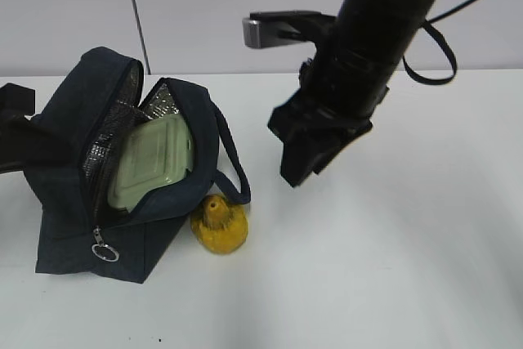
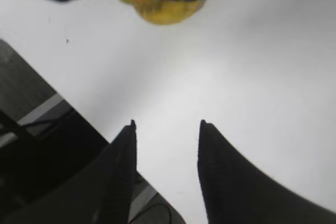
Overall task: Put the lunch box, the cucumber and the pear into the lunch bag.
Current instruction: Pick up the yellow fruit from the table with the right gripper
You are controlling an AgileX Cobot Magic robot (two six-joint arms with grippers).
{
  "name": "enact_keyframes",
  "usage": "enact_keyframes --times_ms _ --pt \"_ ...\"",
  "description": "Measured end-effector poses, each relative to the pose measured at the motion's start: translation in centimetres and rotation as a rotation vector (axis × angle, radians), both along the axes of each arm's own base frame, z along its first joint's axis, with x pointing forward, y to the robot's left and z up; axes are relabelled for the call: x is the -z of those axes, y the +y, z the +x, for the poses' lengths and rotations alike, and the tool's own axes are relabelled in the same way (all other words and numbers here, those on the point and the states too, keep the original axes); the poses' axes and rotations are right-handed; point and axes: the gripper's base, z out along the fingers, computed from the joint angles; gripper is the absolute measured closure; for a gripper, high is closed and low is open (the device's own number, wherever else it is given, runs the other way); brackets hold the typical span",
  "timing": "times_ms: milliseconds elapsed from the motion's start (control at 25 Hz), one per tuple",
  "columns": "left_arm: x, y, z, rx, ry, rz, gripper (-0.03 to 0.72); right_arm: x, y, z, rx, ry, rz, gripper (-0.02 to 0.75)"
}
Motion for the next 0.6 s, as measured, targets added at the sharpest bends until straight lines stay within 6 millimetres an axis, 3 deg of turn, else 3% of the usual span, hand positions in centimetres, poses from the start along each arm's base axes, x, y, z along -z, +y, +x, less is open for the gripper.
enact_keyframes --times_ms 320,600 --pt "0.0 0.0 0.0 0.000 0.000 0.000 0.707 3.5 -1.1 -4.4 -0.037 -0.033 0.142 0.491" --pt "0.0 0.0 0.0 0.000 0.000 0.000 0.707 5.6 -0.1 -5.4 -0.053 -0.117 0.377 0.500"
